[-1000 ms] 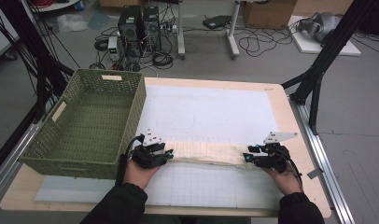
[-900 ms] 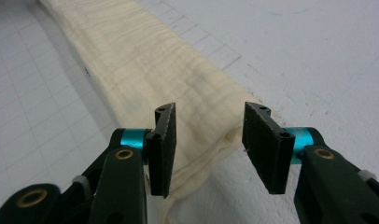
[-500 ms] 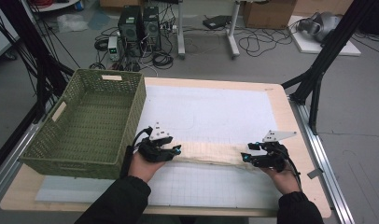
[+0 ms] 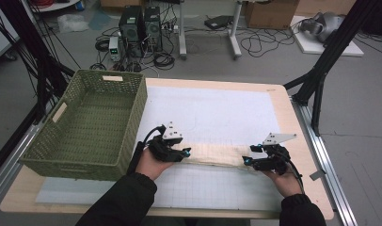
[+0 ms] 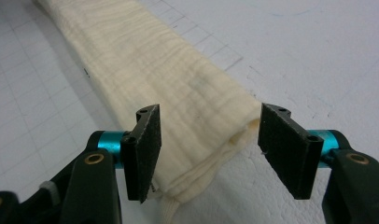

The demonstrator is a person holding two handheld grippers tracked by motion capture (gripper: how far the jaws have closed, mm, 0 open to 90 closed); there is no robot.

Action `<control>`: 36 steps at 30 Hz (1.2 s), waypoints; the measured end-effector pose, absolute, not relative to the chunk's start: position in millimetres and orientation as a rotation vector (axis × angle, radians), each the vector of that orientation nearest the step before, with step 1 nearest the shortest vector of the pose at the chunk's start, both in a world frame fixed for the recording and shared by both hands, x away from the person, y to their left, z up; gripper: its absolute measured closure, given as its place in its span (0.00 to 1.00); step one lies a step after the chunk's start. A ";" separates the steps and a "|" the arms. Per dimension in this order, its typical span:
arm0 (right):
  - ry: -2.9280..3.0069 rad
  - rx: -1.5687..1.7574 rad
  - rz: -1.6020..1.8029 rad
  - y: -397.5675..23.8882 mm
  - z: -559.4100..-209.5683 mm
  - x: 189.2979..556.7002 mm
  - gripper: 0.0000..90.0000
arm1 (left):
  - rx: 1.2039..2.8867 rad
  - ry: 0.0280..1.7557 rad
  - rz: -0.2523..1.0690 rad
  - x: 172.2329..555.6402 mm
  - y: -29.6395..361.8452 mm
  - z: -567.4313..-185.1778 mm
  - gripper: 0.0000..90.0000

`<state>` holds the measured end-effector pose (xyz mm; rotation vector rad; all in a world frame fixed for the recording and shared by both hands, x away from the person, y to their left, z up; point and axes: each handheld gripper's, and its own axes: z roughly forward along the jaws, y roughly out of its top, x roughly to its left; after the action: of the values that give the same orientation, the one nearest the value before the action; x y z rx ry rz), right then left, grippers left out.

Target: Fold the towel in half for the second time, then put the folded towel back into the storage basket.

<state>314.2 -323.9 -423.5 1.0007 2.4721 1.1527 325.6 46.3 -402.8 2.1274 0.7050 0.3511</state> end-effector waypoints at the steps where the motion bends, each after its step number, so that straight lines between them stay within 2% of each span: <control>1: 2.471 1.007 1.147 -324.2 -423.4 313.8 0.44 | 2.137 0.691 0.341 327.5 43.6 -402.5 0.54; 5: 2.463 1.018 1.137 -326.9 -423.0 313.4 0.45 | 2.135 0.633 0.272 334.7 33.2 -401.8 0.54; 11: 2.465 1.019 1.124 -326.8 -422.7 313.2 0.45 | 2.157 0.529 0.198 338.4 15.5 -404.4 0.47; 25: 2.505 1.031 1.121 -324.3 -429.9 318.2 0.48 | 2.354 0.271 0.150 362.0 -46.4 -380.5 0.42; 29: 2.529 1.023 1.086 -322.3 -432.9 319.1 0.50 | 2.417 0.228 0.116 370.2 -60.3 -389.1 0.40; 36: 2.535 1.022 1.074 -322.8 -435.0 319.0 0.50 | 2.517 0.214 0.082 376.9 -63.1 -408.1 0.37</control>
<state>319.0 -322.8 -435.0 1.0223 2.5348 1.0745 376.9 -63.1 -408.1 2.5168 0.2138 0.0815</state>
